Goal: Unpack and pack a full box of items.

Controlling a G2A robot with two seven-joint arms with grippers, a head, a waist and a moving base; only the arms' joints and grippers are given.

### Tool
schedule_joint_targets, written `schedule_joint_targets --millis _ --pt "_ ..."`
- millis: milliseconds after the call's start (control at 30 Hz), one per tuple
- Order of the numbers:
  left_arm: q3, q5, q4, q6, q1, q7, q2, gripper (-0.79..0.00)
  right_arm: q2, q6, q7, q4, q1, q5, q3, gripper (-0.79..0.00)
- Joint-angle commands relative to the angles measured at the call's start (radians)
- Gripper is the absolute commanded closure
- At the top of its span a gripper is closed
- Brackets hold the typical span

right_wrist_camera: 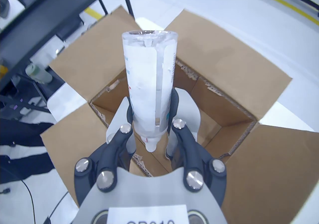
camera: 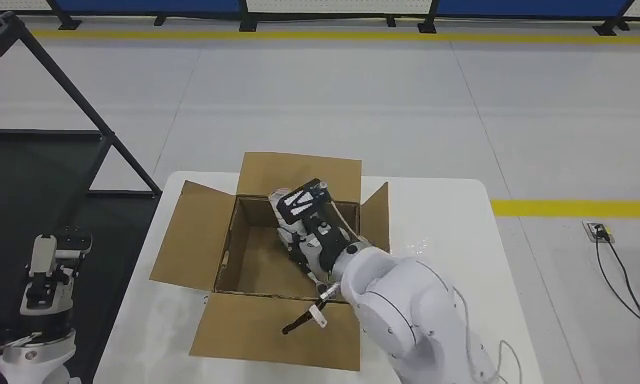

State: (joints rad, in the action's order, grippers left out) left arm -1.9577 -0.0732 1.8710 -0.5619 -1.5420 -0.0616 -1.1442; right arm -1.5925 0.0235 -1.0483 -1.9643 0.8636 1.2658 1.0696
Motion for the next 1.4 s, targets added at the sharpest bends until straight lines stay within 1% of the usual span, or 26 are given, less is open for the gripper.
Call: schedule_joint_targets --millis 0,133,167,200,267,367,467,533,633,700,767,867,933,1133,1300,1367 --pt "0.0 0.0 0.0 0.0 0.0 0.0 0.0 -0.785 0.009 0.027 0.009 -0.121 0.066 0.024 0.063 0.0" --pt "0.0 0.0 0.0 0.0 0.0 0.0 0.0 -0.785 0.025 0.091 0.012 -0.329 0.209 0.073 0.187 0.0" --pt "0.0 0.0 0.0 0.0 0.0 0.0 0.0 -0.785 0.028 0.108 0.015 -0.373 0.245 0.083 0.22 0.0" --pt "0.0 0.0 0.0 0.0 0.0 0.0 0.0 -0.785 0.03 0.125 0.026 -0.386 0.275 0.091 0.254 0.0" --pt "0.0 0.0 0.0 0.0 0.0 0.0 0.0 -0.785 0.033 0.163 0.062 -0.386 0.317 0.098 0.324 0.0" --pt "0.0 0.0 0.0 0.0 0.0 0.0 0.0 -0.785 0.038 0.216 0.062 -0.386 0.387 0.09 0.43 0.0" --pt "0.0 0.0 0.0 0.0 0.0 0.0 0.0 -0.785 0.044 0.244 -0.015 -0.384 0.465 0.05 0.541 0.0" --pt "0.0 0.0 0.0 0.0 0.0 0.0 0.0 -0.785 0.05 0.225 -0.077 -0.32 0.487 0.033 0.599 0.0" --pt "0.0 0.0 0.0 0.0 0.0 0.0 0.0 -0.785 0.059 0.185 -0.139 -0.173 0.459 -0.022 0.674 0.0" --pt "0.0 0.0 0.0 0.0 0.0 0.0 0.0 -0.785 0.068 0.126 -0.179 -0.077 0.434 -0.056 0.709 0.0" --pt "0.0 0.0 0.0 0.0 0.0 0.0 0.0 -0.785 0.076 0.069 -0.206 0.004 0.405 -0.083 0.726 0.0" --pt "0.0 0.0 0.0 0.0 0.0 0.0 0.0 -0.785 0.088 0.02 -0.261 0.11 0.357 -0.055 0.722 0.0" --pt "0.0 0.0 0.0 0.0 0.0 0.0 0.0 -0.785 0.096 0.015 -0.292 0.167 0.319 -0.016 0.716 0.0" --pt "0.0 0.0 0.0 0.0 0.0 0.0 0.0 -0.785 0.111 0.02 -0.339 0.276 0.242 0.054 0.695 0.0" --pt "0.0 0.0 0.0 0.0 0.0 0.0 0.0 -0.785 0.12 0.034 -0.359 0.335 0.195 0.101 0.673 0.0" --pt "0.0 0.0 0.0 0.0 0.0 0.0 0.0 -0.785 0.123 0.031 -0.355 0.348 0.184 0.092 0.665 0.0"
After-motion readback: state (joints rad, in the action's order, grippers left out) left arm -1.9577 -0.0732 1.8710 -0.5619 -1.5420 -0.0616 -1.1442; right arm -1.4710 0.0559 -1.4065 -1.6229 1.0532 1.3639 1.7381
